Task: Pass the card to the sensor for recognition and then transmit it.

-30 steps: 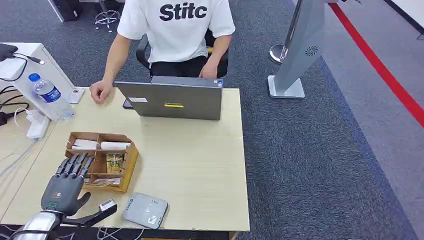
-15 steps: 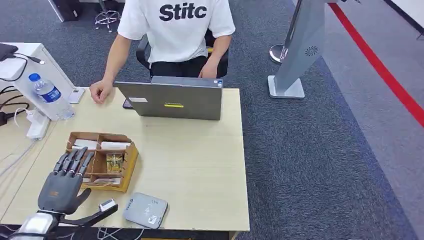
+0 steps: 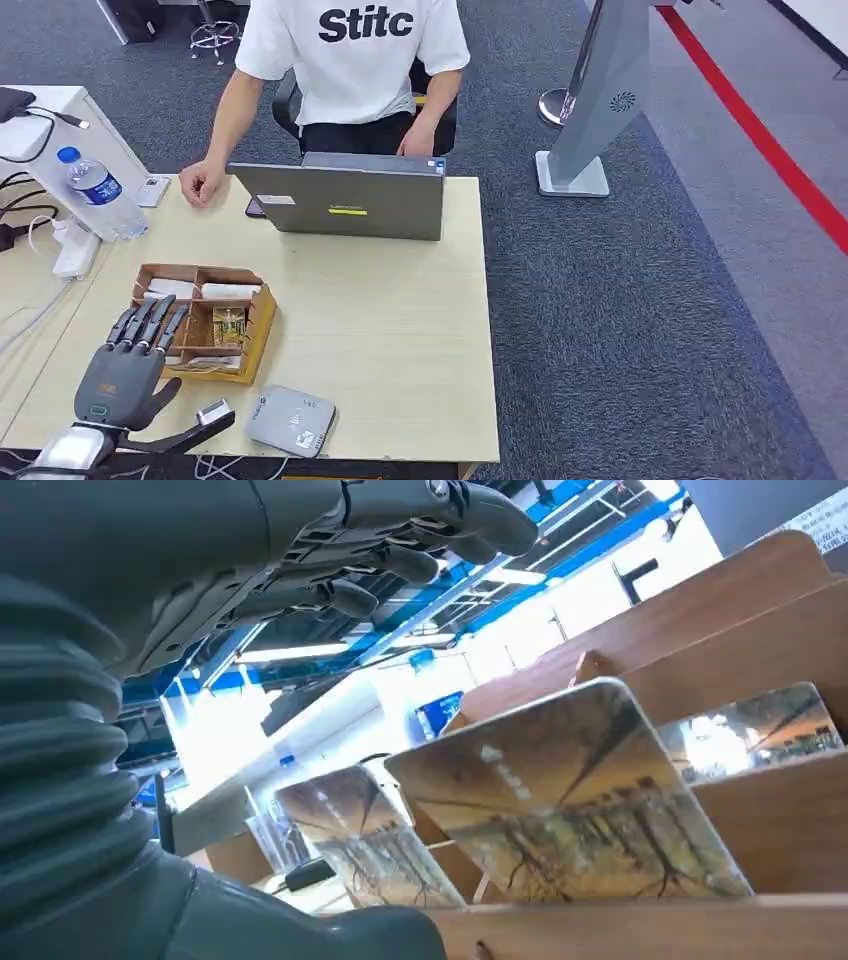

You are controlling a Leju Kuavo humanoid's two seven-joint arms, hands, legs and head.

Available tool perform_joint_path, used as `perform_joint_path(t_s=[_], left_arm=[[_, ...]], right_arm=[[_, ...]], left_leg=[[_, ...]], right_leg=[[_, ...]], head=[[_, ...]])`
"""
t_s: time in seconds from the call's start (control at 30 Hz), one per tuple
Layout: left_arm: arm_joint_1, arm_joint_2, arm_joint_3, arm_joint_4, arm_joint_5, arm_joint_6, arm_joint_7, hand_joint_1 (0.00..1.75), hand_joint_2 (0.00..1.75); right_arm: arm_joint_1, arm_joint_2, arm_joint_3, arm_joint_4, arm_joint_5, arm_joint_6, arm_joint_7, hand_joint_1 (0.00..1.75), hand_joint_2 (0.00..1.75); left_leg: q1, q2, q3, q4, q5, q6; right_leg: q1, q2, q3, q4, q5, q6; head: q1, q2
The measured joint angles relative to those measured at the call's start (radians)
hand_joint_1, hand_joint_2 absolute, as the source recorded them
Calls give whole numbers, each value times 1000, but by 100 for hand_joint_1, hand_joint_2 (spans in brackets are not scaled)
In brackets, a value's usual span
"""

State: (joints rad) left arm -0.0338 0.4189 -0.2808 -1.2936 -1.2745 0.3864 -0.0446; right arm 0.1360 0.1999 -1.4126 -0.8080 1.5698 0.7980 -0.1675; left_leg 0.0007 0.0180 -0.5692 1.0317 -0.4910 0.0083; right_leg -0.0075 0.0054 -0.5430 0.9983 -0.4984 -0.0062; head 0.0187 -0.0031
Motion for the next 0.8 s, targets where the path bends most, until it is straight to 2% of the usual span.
perform_joint_path(t_s=[0.6,0.8], left_arm=[[10,6,0,5,2,-9,2,0,175],[12,3,-1,41,13,-10,9,0,175]], right_arm=[[0,0,0,5,0,-6,1,0,175],[-1,-3,0,28,0,-22,3,0,175]], left_leg=[[0,0,0,0,0,0],[0,0,0,0,0,0]], right_leg=[[0,0,0,0,0,0],[0,0,0,0,0,0]], head=[[0,0],[0,0]])
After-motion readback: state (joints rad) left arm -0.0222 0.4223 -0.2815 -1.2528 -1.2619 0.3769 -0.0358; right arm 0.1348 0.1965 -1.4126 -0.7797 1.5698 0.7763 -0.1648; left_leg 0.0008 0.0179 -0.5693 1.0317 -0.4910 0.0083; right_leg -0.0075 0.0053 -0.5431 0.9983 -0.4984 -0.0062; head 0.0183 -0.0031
